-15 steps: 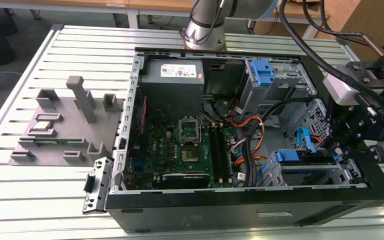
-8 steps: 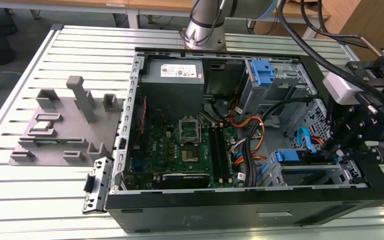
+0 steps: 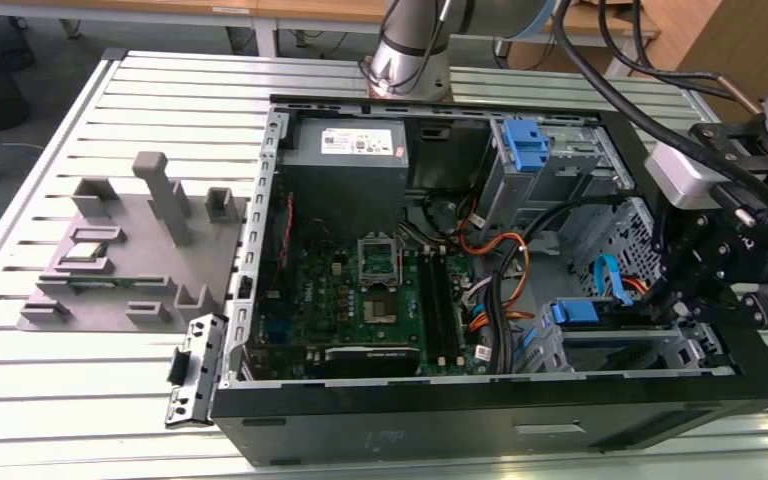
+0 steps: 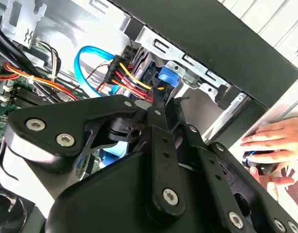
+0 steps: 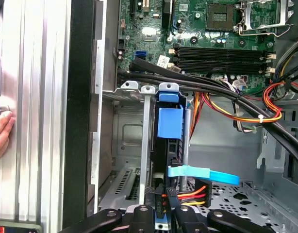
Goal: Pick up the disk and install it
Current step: 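Insert the second disk wire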
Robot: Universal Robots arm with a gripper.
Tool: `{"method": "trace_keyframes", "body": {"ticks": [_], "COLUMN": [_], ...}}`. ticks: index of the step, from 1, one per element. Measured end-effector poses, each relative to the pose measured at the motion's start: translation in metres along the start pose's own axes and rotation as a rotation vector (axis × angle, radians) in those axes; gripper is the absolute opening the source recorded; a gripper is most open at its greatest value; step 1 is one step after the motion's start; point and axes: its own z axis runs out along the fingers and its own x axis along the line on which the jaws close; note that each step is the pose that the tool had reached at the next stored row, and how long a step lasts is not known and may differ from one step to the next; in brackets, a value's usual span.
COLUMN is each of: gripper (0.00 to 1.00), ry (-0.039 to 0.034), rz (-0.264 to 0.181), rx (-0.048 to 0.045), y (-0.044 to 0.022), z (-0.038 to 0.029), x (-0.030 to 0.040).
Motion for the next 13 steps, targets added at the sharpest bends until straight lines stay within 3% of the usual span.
{"method": "trace_keyframes", "body": {"ticks": [13], "gripper": [0.24], "ry": [-0.0008], "rz": [-0.02], "rx": [0.0008], "y": [-0.0001], "z": [0.0016], "x": [-0.0045]}}
